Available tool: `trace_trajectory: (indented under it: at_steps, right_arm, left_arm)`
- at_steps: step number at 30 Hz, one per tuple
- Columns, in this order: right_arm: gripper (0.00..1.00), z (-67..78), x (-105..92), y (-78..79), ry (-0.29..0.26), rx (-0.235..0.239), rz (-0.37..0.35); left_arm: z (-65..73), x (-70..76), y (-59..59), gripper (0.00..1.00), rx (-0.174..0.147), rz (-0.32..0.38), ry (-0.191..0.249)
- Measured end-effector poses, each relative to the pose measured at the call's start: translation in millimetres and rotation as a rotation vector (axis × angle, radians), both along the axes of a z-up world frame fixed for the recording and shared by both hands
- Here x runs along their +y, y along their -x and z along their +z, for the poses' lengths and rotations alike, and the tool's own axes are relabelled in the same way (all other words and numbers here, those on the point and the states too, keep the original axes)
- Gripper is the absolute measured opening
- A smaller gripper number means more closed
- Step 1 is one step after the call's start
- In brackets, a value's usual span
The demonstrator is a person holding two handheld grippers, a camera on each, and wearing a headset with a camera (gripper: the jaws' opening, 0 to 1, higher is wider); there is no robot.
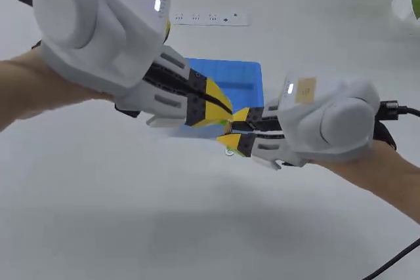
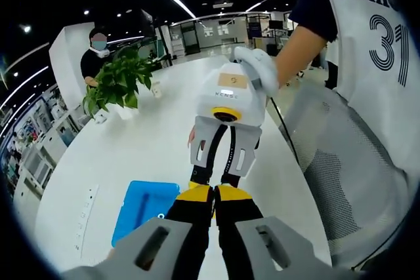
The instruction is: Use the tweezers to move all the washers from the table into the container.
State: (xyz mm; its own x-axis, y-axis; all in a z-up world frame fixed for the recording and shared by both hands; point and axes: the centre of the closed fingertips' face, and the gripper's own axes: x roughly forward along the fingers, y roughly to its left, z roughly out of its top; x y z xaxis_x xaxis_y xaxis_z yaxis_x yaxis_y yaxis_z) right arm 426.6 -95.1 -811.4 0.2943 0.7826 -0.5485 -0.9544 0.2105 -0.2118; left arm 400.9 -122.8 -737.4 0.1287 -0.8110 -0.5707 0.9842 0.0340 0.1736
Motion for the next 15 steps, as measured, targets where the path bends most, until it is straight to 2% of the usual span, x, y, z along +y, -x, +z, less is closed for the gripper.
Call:
trace_trajectory:
  at_steps: [5,11,15]
  right_arm:
    - [0.12,-8.1,-1.8,-0.3,0.005,0.024,-0.007]
    - [0.12,-22.6,-3.6,-1.2,0.016,0.054,-0.014]
    - [0.12,-30.5,-3.6,-4.4,0.012,0.073,-0.023]
  left_arm:
    - [-9.9,-1.3,-4.0,0.05,0.012,0.008,0.003]
    - [-26.1,0.1,-10.7,0.05,0.046,0.027,0.012]
    - [-34.8,0.8,-14.5,0.05,0.051,0.034,0.005]
